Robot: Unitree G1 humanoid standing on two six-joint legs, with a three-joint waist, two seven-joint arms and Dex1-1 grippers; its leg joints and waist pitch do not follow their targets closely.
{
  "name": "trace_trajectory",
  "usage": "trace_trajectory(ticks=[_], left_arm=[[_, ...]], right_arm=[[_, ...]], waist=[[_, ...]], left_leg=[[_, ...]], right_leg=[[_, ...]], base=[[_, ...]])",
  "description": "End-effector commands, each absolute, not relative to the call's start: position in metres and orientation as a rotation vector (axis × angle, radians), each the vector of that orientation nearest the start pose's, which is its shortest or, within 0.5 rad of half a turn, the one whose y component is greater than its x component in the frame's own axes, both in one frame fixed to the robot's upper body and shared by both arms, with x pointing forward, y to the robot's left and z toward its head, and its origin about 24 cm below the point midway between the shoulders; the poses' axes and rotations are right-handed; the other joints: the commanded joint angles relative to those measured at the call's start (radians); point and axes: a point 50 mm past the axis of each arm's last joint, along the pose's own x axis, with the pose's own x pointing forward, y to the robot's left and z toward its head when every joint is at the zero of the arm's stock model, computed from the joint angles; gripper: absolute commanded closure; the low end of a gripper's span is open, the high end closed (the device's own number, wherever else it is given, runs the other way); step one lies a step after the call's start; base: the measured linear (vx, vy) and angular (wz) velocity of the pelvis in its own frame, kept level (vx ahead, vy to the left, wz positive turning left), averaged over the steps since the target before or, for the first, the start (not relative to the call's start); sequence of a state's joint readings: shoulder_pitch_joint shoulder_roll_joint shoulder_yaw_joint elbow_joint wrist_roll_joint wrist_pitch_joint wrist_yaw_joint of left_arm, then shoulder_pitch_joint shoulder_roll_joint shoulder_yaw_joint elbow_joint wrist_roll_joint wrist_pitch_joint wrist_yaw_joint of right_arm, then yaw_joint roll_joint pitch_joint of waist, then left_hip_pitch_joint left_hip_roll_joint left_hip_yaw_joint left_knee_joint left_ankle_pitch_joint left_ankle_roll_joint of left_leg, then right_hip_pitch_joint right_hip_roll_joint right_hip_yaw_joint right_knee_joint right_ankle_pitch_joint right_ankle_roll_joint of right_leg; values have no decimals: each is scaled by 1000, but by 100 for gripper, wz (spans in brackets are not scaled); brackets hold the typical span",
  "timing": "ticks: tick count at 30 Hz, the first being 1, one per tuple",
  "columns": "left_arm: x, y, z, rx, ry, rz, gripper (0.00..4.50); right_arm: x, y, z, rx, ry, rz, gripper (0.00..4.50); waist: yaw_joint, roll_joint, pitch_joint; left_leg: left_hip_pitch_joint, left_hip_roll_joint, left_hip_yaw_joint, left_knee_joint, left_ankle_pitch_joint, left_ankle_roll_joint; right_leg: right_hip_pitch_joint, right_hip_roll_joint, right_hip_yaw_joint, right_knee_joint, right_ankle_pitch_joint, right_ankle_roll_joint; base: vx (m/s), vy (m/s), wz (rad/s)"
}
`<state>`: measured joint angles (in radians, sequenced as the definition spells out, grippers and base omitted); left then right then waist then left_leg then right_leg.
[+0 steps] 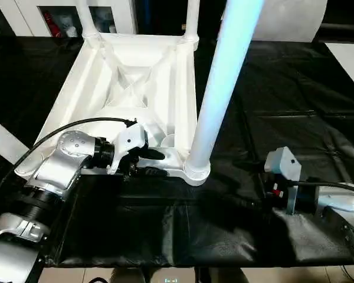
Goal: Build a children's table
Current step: Rotate table base, then rotate leg to tighten
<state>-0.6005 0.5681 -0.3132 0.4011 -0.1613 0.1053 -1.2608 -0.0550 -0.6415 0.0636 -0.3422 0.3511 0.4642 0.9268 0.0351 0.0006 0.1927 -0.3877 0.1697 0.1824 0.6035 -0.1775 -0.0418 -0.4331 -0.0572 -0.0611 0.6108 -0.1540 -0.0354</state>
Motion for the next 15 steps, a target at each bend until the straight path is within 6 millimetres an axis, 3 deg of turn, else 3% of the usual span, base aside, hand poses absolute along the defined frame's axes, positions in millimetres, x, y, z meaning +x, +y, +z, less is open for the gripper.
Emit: trace_trajectory(ticks=[1, 15], left_arm=[[314, 161, 92, 479, 363, -1386, 275], [314, 161, 91, 484, 374, -1418, 373]], right_arm=[[227, -179, 100, -267, 298, 1070, 0], [218, -171, 96, -256, 307, 1130, 0]], waist=[[5, 0, -95], [7, 0, -96]], left_leg=[[18, 52, -26, -67, -183, 70], [19, 53, -26, -67, -192, 66]], right_leg=[[64, -89, 58, -88, -365, -190], [64, -91, 57, -91, -388, -189]], base=[[0, 0, 0], [0, 0, 0]])
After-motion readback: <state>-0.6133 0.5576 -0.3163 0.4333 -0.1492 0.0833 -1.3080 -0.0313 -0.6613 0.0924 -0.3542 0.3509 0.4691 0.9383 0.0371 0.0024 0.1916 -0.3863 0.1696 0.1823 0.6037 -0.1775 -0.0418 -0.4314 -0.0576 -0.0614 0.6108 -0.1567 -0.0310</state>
